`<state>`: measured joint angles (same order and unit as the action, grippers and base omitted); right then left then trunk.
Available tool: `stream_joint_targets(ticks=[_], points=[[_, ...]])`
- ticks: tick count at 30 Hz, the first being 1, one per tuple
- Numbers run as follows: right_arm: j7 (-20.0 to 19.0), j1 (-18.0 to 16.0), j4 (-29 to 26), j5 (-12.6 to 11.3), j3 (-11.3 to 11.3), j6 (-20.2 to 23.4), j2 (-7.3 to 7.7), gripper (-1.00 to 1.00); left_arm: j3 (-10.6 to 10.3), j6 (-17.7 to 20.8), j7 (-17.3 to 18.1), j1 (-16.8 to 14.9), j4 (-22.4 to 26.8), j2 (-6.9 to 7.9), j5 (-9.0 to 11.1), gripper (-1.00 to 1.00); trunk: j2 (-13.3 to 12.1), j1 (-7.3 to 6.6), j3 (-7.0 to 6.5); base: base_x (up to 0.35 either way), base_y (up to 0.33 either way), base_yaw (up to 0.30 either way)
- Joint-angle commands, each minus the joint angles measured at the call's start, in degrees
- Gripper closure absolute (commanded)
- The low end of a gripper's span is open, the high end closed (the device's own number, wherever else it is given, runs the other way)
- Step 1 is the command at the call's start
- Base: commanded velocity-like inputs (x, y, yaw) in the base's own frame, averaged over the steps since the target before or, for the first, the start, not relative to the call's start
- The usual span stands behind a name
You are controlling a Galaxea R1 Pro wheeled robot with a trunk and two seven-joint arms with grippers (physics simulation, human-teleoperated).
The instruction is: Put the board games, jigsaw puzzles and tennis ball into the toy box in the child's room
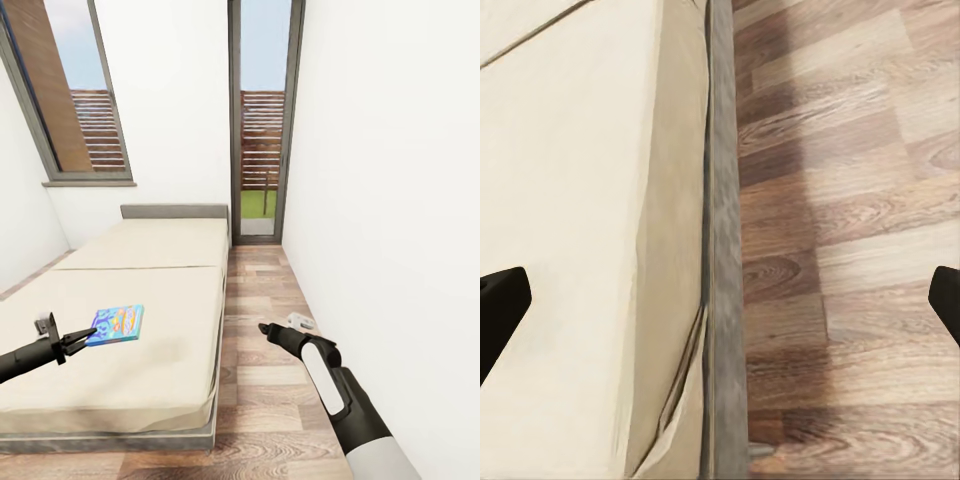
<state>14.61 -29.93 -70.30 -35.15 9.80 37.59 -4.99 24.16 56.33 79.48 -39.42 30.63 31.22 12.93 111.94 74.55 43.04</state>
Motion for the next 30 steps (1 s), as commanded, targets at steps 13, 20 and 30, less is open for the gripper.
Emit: stream_joint_targets(ticks=[13,20,30], points=[[0.15,-0.01,-0.46,-0.71,-0.75,0.3,0.03,-1.0,-0.08,0.68,0.23,-0.03,0.31,1.66,0.01,1.0,-5.2,-2.87,-2.28,-0.061,0.0,0.0],[0.21,-0.02,-0.2,-0.71,-0.68,0.15,-0.01,-1.0,-0.04,0.66,0.24,-0.04,0.31,1.86,-0.01,1.0,-8.01,-4.41,-3.54,-0.03,0.0,0.001],[0.33,-0.03,0.06,-0.77,-0.6,0.03,-0.03,-1.0,-0.02,0.62,0.15,-0.04,0.31,1.88,-0.01,1.0,-12.02,-6.6,-5.33,-0.001,0.0,0.17]])
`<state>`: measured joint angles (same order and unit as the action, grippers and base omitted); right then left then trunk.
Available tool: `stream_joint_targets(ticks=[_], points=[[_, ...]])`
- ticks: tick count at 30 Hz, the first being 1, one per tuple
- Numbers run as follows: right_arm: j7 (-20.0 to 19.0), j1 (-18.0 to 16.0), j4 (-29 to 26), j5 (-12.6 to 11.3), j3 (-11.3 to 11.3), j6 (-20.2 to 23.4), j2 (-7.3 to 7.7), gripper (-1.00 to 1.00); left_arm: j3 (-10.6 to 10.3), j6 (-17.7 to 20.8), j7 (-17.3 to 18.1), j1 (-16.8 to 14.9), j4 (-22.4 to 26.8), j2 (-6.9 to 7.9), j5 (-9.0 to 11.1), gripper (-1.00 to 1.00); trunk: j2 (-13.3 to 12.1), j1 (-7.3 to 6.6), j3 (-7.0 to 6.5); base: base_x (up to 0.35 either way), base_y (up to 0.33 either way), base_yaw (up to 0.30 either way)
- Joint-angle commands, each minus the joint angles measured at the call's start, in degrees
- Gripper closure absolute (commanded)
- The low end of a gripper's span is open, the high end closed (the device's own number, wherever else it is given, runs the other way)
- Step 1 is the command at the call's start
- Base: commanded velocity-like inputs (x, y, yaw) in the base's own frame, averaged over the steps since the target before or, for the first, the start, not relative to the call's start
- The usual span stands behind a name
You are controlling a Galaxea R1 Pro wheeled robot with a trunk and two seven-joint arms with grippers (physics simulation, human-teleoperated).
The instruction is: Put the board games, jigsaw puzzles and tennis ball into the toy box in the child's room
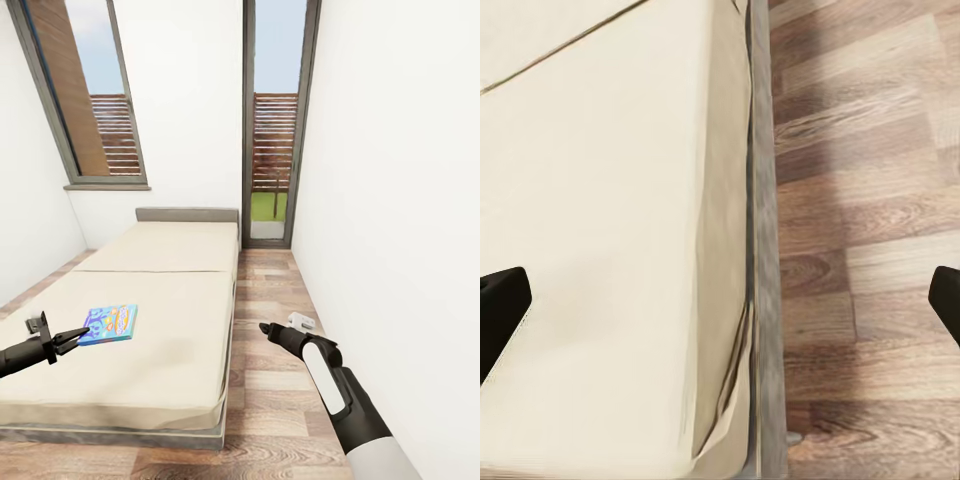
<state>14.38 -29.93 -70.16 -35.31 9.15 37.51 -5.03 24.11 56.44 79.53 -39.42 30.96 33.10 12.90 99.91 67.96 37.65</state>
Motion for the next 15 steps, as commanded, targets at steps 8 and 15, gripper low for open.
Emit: stream_joint_targets(ticks=[8,15], points=[[0.56,-0.02,-0.06,-0.64,0.02,0.15,0.0,-1.0,0.01,0.52,0.1,-0.04,-0.02,0.03,-0.05,1.0,-3.19,-1.77,-1.38,0.0,0.0,0.283],[0.56,0.0,-0.06,-0.61,0.1,-0.32,-0.05,-1.0,0.06,0.44,0.01,-0.04,-0.02,-0.05,-0.06,1.0,-6.0,-3.31,-2.64,0.0,0.0,0.288]])
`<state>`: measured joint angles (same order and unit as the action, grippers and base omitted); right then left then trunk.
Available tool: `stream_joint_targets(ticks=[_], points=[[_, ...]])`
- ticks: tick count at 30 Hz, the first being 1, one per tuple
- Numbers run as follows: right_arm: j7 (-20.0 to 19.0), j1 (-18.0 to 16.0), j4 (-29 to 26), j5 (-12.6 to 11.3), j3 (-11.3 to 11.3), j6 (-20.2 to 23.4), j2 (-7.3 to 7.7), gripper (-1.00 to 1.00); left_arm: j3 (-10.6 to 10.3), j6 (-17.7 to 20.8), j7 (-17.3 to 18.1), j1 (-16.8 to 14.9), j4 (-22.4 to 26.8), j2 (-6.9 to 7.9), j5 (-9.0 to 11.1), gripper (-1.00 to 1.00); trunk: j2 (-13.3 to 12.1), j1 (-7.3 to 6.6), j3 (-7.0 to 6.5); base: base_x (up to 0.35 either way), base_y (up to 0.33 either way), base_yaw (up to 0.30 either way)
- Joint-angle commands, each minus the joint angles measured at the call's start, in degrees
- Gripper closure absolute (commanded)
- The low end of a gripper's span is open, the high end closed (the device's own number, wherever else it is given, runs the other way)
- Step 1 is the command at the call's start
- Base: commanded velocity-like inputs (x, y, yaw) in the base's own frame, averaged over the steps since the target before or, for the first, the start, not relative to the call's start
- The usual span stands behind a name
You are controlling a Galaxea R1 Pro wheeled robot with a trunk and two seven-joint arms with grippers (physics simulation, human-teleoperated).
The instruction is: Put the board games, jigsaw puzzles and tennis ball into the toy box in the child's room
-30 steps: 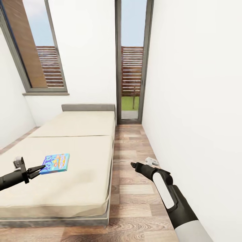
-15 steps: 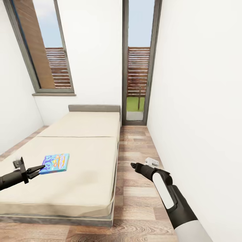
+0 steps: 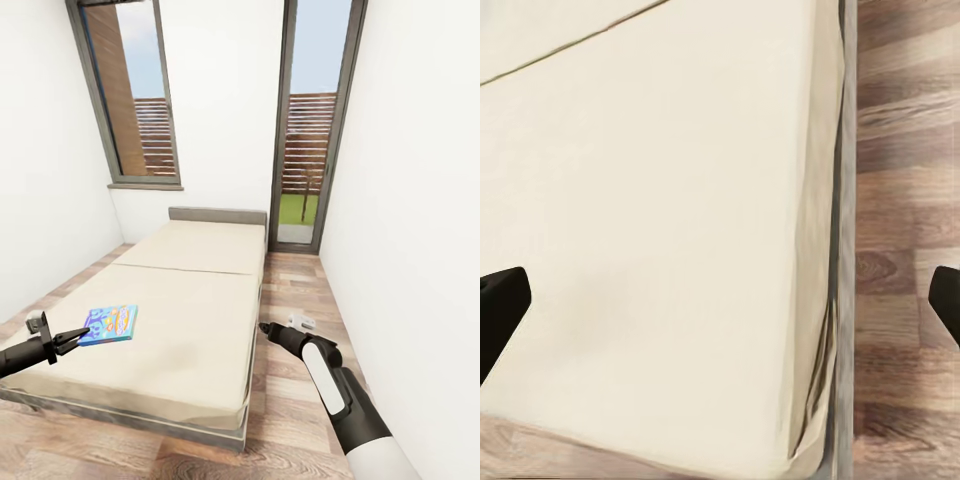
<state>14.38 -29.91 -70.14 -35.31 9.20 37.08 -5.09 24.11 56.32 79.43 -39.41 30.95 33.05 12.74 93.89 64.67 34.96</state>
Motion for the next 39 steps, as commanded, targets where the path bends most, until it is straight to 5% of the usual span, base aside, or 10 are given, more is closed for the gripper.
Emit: stream_joint_targets(ticks=[1,16,29,39], points=[[0.56,-0.04,-0.1,-0.59,0.07,-0.15,0.03,-1.0,0.06,0.56,0.08,-0.05,-0.01,0.0,0.1,1.0,-0.39,-0.23,-0.13,0.0,0.0,0.288],[0.56,-0.04,-0.08,-0.55,0.2,-0.69,-0.01,-1.0,0.01,0.55,0.03,-0.05,-0.01,0.03,0.09,1.0,-6.4,-3.53,-2.82,0.0,0.0,0.284],[0.6,-0.06,-0.17,-0.55,0.26,-0.76,-0.07,-1.0,0.03,0.55,0.02,-0.05,-0.01,0.03,0.09,1.0,-11.62,-6.38,-5.14,0.0,0.0,0.104],[0.72,-0.04,-0.12,-0.15,0.3,-1.52,-1.64,-1.0,-0.02,0.55,0.1,-0.01,-0.01,0.13,0.09,1.0,-15.63,-8.58,-6.92,0.0,0.0,0.034]])
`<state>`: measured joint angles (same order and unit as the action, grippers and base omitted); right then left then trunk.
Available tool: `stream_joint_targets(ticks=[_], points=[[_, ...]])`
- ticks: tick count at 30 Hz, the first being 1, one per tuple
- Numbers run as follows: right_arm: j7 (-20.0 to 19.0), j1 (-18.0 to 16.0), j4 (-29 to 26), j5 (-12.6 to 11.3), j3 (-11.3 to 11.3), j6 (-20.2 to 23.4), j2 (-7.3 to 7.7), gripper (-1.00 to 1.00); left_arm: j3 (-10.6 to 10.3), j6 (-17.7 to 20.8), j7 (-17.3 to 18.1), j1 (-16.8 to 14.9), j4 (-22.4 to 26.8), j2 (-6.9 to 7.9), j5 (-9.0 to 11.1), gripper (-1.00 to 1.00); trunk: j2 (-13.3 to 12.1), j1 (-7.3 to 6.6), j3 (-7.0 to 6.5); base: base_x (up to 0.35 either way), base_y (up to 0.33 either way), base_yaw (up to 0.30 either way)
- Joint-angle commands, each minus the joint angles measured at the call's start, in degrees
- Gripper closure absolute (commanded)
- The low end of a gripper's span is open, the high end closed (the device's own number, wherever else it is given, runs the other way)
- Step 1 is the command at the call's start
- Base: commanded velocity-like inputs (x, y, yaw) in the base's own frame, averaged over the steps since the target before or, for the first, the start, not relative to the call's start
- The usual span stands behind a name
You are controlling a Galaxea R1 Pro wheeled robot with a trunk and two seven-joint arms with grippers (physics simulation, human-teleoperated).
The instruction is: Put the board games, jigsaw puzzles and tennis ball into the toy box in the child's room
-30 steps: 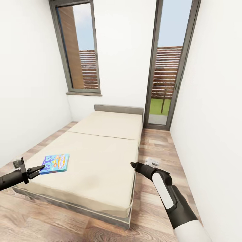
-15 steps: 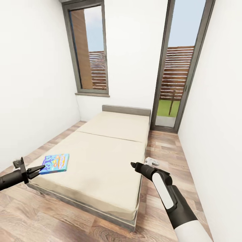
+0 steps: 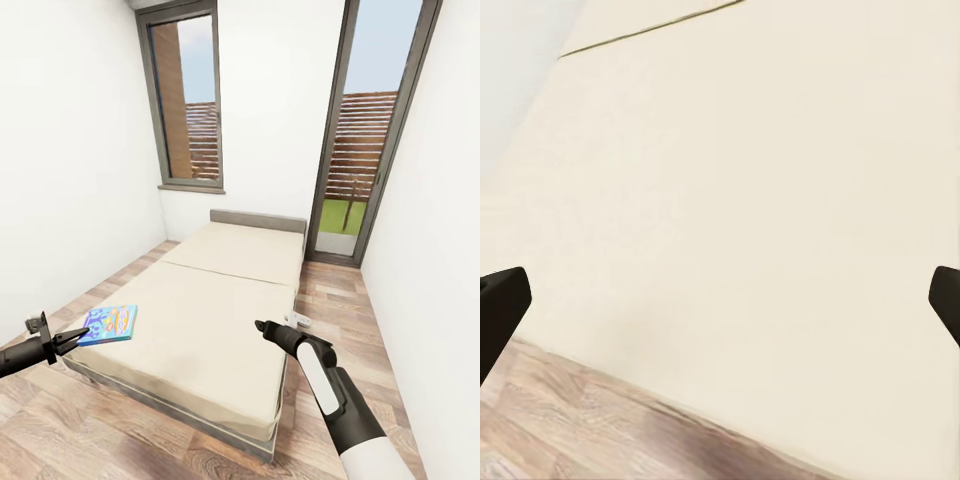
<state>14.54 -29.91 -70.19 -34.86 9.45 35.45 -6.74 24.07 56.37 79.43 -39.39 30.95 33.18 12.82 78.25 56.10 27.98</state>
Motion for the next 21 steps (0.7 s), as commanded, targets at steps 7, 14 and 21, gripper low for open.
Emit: stream_joint_targets(ticks=[7,14,21], points=[[0.66,-0.02,0.01,-0.44,0.12,0.06,-0.05,-1.0,0.09,0.43,0.19,0.01,-0.02,0.06,0.09,1.0,-0.78,-0.45,-0.3,0.0,0.0,0.016],[0.67,0.0,0.29,-0.39,0.87,0.0,-0.07,-1.0,0.16,0.41,0.2,0.02,-0.07,0.29,0.11,1.0,-3.59,-1.98,-1.56,0.0,0.0,0.236],[0.67,-0.04,1.29,-0.35,1.51,-0.24,-0.12,-1.0,0.16,0.41,0.2,0.02,-0.08,0.35,0.1,1.0,-6.4,-3.52,-2.81,0.0,0.0,0.288]])
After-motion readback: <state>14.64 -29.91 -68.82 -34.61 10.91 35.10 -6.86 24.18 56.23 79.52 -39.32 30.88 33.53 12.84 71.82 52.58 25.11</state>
